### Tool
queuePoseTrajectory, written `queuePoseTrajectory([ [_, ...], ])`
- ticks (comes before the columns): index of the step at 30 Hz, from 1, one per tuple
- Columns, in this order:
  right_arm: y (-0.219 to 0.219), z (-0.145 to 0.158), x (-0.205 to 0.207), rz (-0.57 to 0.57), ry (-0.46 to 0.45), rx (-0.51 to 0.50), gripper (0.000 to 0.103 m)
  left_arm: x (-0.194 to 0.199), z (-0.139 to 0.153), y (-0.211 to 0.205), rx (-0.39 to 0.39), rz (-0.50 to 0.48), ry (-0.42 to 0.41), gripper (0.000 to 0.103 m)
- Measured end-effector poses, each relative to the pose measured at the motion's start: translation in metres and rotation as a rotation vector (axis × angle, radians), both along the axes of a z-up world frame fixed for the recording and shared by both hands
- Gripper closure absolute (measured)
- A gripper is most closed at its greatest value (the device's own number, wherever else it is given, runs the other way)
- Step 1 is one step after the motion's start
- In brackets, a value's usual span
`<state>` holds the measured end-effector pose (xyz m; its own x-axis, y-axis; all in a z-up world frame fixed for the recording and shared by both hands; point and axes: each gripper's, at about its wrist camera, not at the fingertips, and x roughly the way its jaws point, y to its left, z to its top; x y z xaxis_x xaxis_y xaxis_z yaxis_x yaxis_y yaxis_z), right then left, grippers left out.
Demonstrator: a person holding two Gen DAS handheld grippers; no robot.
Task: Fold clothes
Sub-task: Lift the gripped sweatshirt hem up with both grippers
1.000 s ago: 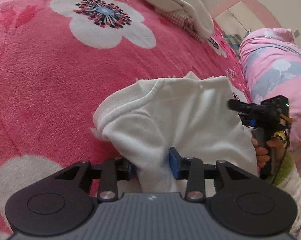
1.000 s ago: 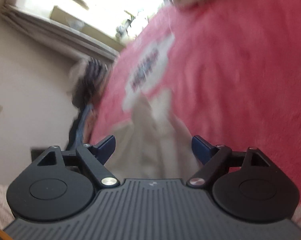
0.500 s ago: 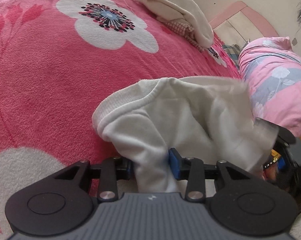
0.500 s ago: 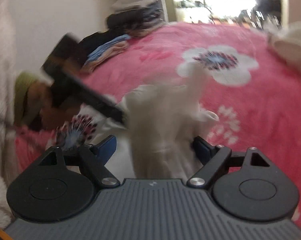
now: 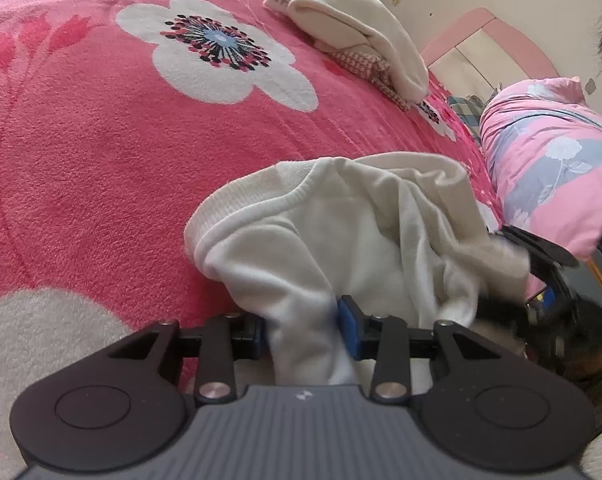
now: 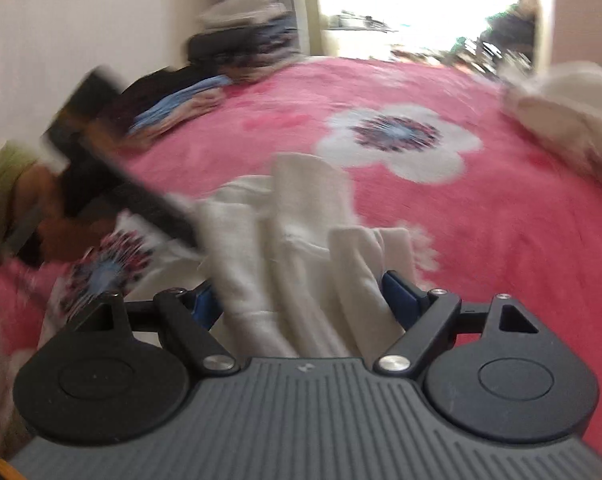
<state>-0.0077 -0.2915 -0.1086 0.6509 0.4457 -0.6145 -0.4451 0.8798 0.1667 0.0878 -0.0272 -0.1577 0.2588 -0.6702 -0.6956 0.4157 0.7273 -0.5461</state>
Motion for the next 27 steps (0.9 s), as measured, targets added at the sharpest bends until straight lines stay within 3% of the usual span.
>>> queuePoseTrajectory([
  [8,-0.074,-0.022,0.024,-0.212,0.142,0.273,0.019,-0.005,-0.002,0.004,-0.024,0.0,-0.032,0.064],
  [13,-0.119,-0.066,0.044,-0.229,0.372,0.549,0.017,-0.005,-0.004,0.006,-0.051,0.003,-0.042,0.063],
  [16,-0.135,-0.074,0.058,-0.126,0.483,0.708,0.019,-0.006,-0.006,0.009,-0.07,0.011,-0.045,0.063],
  [21,-0.125,-0.078,0.093,-0.025,0.586,0.652,0.033,-0.006,-0.01,0.011,-0.112,0.037,-0.043,0.063],
  [23,-0.114,-0.08,0.107,-0.013,0.599,0.637,0.05,-0.004,-0.011,0.011,-0.128,0.058,-0.036,0.063],
  [27,-0.086,-0.071,0.121,-0.015,0.569,0.542,0.068,-0.006,-0.009,0.011,-0.142,0.111,-0.037,0.069],
])
